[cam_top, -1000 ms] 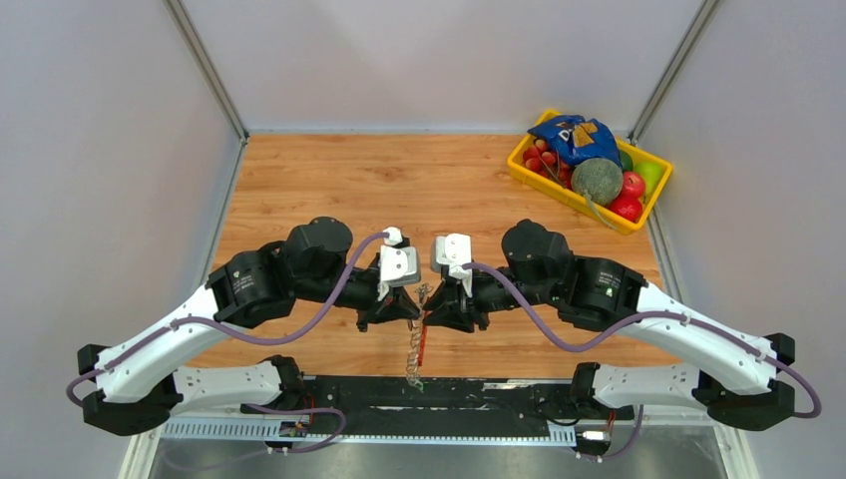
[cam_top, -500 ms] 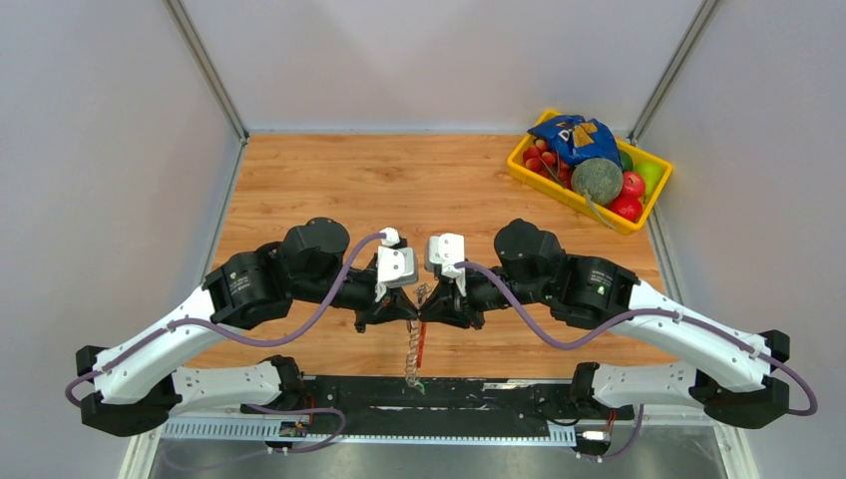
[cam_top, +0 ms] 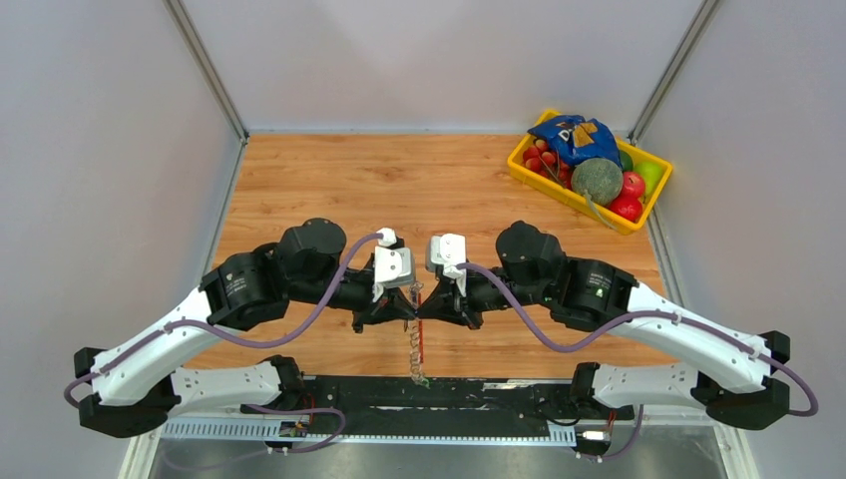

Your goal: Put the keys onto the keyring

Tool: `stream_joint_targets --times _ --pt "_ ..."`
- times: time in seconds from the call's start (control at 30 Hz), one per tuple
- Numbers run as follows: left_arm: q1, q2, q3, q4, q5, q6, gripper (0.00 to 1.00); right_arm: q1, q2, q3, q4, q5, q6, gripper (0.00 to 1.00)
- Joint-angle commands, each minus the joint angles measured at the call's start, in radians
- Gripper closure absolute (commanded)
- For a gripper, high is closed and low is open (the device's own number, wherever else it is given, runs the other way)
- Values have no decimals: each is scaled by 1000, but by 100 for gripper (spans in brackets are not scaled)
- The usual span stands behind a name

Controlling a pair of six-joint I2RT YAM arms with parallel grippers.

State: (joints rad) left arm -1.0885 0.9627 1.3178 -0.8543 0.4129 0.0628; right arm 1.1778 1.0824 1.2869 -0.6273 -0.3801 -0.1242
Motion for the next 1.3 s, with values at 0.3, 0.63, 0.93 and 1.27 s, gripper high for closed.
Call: stream_joint_targets --times 0.3,0.63,0.93,1.27 --pt "-1 -99 -20 180 16 0 61 7 -108 -38 154 100 87 100" --pt "-1 -110 -56 231 -11 -2 57 8 -130 -36 167 85 97 100" --pt "-1 -122 -95 255 -5 24 56 7 -143 -32 169 67 101 100" --pt "-1 -129 -106 281 2 30 57 8 -153 -30 174 58 109 100"
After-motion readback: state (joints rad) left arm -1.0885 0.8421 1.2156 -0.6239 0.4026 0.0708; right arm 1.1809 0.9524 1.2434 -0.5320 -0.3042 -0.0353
